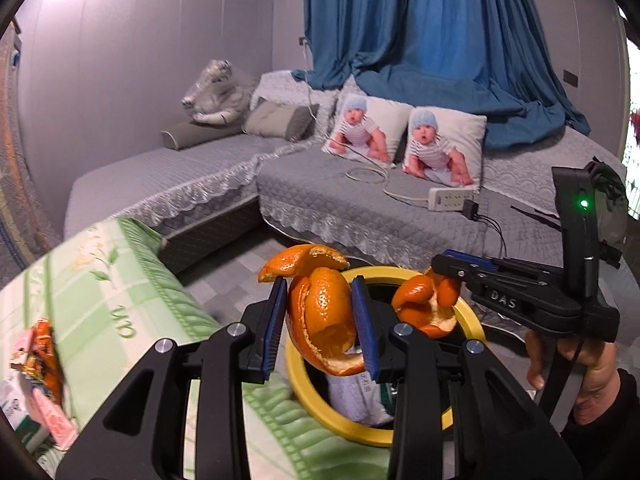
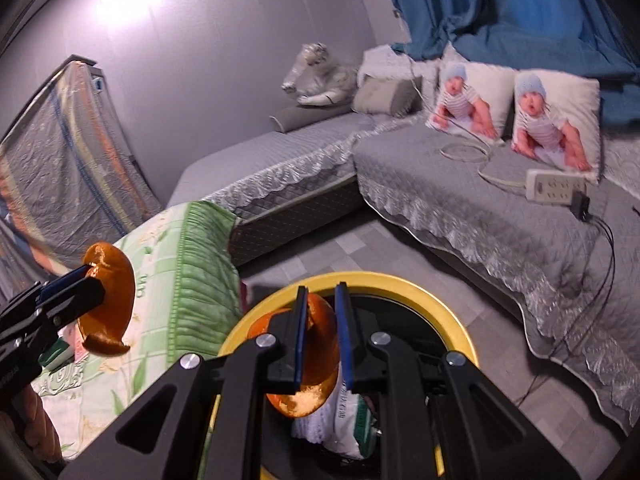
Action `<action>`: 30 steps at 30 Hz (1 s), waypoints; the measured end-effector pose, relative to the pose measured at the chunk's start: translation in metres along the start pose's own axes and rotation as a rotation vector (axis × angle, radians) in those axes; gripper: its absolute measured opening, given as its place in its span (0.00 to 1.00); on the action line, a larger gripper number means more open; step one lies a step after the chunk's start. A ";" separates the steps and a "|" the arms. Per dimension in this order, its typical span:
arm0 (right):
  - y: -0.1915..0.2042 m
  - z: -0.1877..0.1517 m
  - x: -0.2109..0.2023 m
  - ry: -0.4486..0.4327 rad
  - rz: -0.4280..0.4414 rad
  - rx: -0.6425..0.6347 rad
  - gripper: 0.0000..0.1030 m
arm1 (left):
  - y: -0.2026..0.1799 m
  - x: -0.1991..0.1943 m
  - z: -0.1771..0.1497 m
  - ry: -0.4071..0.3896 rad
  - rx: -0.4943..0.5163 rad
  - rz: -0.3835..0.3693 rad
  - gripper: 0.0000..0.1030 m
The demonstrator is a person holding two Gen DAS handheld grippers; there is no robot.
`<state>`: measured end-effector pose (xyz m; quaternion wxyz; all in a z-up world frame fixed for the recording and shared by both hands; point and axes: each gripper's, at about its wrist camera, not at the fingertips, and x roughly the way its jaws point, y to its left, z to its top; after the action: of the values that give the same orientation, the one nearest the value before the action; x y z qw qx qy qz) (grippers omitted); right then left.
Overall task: Collect trash
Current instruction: 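Open both tools over the yellow bin to drop the peels, then move both empty tools back over the bed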
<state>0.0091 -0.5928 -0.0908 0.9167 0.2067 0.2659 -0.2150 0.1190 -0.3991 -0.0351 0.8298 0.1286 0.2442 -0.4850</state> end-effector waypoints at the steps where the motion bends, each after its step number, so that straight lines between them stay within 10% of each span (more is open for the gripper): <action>1: -0.003 -0.001 0.003 0.006 -0.005 0.008 0.12 | -0.003 0.009 -0.001 0.011 0.004 -0.005 0.31; 9: -0.029 -0.010 0.020 0.036 -0.070 0.074 0.14 | -0.011 0.061 -0.018 0.125 -0.021 -0.076 0.36; 11: -0.035 -0.011 0.021 0.040 -0.080 0.098 0.17 | -0.010 0.064 -0.020 0.127 -0.045 -0.088 0.57; 13: -0.041 -0.010 0.020 0.038 -0.109 0.116 0.42 | -0.005 0.061 -0.020 0.099 -0.068 -0.058 0.84; 16: -0.048 -0.011 0.015 0.020 -0.122 0.145 0.57 | 0.001 0.055 -0.021 0.076 -0.086 -0.037 0.92; 30: 0.006 -0.008 0.000 0.019 0.006 0.070 0.63 | 0.083 -0.029 -0.017 -0.087 -0.196 0.158 0.92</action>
<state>0.0085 -0.5838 -0.0954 0.9070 0.2415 0.2662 -0.2193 0.1741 -0.3287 -0.0360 0.8838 0.0448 0.2434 -0.3971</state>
